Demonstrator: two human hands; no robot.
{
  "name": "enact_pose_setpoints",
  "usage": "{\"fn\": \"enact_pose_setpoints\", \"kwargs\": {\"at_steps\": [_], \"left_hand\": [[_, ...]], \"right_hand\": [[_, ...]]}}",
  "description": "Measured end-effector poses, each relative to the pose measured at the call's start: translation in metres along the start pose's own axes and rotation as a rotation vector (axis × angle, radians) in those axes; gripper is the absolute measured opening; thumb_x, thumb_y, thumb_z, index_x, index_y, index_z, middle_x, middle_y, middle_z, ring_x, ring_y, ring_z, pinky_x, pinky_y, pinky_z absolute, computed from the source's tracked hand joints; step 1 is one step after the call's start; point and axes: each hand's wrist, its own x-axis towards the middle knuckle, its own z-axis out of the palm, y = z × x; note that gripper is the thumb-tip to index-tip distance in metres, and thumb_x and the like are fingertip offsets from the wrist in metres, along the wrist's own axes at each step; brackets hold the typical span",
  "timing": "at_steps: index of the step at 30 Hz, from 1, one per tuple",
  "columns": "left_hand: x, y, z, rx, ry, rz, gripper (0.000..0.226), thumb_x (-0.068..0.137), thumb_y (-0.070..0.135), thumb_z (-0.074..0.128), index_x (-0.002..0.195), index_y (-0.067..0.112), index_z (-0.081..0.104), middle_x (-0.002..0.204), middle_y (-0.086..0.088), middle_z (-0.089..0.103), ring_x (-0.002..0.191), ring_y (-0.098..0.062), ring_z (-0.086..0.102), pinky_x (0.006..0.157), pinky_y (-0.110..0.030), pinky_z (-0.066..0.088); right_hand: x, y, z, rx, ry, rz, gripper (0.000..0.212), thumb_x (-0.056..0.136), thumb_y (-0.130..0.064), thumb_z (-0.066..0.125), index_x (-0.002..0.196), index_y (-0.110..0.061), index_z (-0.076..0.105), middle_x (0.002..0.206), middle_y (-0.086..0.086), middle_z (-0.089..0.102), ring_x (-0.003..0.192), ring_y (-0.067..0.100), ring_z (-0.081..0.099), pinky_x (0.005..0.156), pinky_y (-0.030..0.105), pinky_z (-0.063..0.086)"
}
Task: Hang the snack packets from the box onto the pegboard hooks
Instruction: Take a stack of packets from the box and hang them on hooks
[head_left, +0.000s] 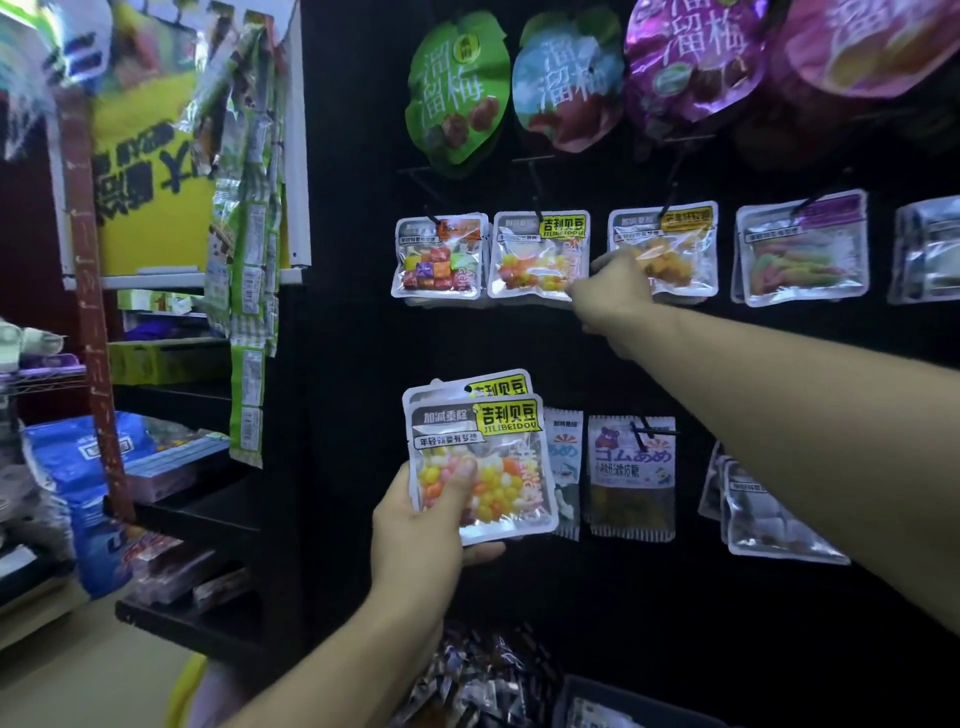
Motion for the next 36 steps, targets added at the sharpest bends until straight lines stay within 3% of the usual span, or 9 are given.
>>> {"fn": "enact_pose_setpoints", "kwargs": {"at_steps": [3,6,10,13,15,17,19,25,36], "left_hand": [[-0.009,0.007,0.007,-0.017,0.004,0.001,0.011,0.102,0.029,0.069,0.112,0.029,0.074,0.102,0.003,0.083,0.090,-0.018,0.082,0.058,-0.030,0.063],[-0.016,0.013,0.016,-0.039,0.042,-0.008,0.011,0.102,0.031,0.069,0.111,0.028,0.074,0.103,-0.001,0.082,0.092,-0.021,0.081,0.059,-0.029,0.062],[-0.021,0.020,0.027,-0.071,0.076,-0.014,0.014,0.103,0.033,0.067,0.114,0.027,0.073,0.100,0.002,0.083,0.087,-0.017,0.082,0.061,-0.029,0.062],[-0.025,0.023,0.035,-0.095,0.105,-0.019,0.016,0.101,0.035,0.070,0.113,0.025,0.073,0.098,0.000,0.083,0.083,-0.017,0.082,0.058,-0.027,0.061],[-0.028,0.025,0.041,-0.103,0.099,-0.015,0.016,0.100,0.035,0.071,0.112,0.025,0.074,0.098,-0.001,0.083,0.081,-0.017,0.082,0.055,-0.025,0.060],[-0.031,0.027,0.046,-0.109,0.083,-0.009,0.016,0.101,0.034,0.071,0.114,0.025,0.075,0.098,-0.002,0.083,0.080,-0.017,0.082,0.054,-0.024,0.059],[-0.033,0.030,0.049,-0.112,0.086,-0.002,0.016,0.100,0.034,0.072,0.112,0.025,0.076,0.099,-0.005,0.083,0.078,-0.016,0.081,0.053,-0.024,0.059],[-0.028,0.034,0.048,-0.081,0.085,0.010,0.021,0.097,0.035,0.076,0.113,0.021,0.075,0.098,-0.007,0.082,0.080,-0.024,0.081,0.054,-0.031,0.061],[-0.027,0.045,0.039,0.033,-0.021,0.049,0.029,0.096,0.049,0.072,0.117,0.029,0.072,0.099,-0.004,0.083,0.077,-0.037,0.081,0.081,-0.056,0.066]], "right_hand": [[-0.044,0.007,-0.013,0.038,-0.229,-0.042,0.029,0.101,-0.033,0.066,0.122,-0.016,0.055,0.114,0.007,0.065,0.099,0.027,0.069,0.085,0.044,0.063],[-0.092,0.012,-0.023,0.047,-0.426,-0.060,0.042,0.102,-0.054,0.057,0.118,-0.016,0.060,0.110,0.002,0.067,0.092,0.019,0.070,0.084,0.040,0.062],[-0.132,0.033,-0.024,0.134,-0.479,-0.028,0.068,0.090,-0.077,0.054,0.115,-0.015,0.067,0.115,0.007,0.073,0.106,0.027,0.071,0.098,0.051,0.057],[-0.152,0.047,-0.026,0.289,-0.446,-0.021,0.076,0.066,-0.091,0.065,0.115,-0.033,0.072,0.118,-0.007,0.075,0.112,0.020,0.071,0.102,0.052,0.055],[-0.160,0.053,-0.028,0.380,-0.413,-0.027,0.064,0.069,-0.078,0.077,0.116,-0.035,0.073,0.117,-0.009,0.076,0.110,0.021,0.073,0.099,0.051,0.057],[-0.163,0.056,-0.032,0.454,-0.392,-0.023,0.044,0.079,-0.046,0.087,0.118,-0.029,0.074,0.110,-0.007,0.079,0.099,0.021,0.078,0.092,0.048,0.062],[-0.164,0.058,-0.036,0.486,-0.392,-0.022,0.046,0.078,-0.026,0.090,0.121,-0.026,0.073,0.105,-0.005,0.080,0.092,0.020,0.079,0.087,0.046,0.064],[-0.162,0.054,-0.043,0.472,-0.448,-0.039,0.052,0.073,-0.013,0.093,0.120,-0.024,0.073,0.102,0.002,0.078,0.090,0.023,0.079,0.081,0.044,0.066],[-0.151,0.056,-0.055,0.501,-0.457,0.040,0.052,0.078,-0.013,0.089,0.124,-0.016,0.065,0.106,0.008,0.079,0.095,0.026,0.079,0.085,0.048,0.065]]}}
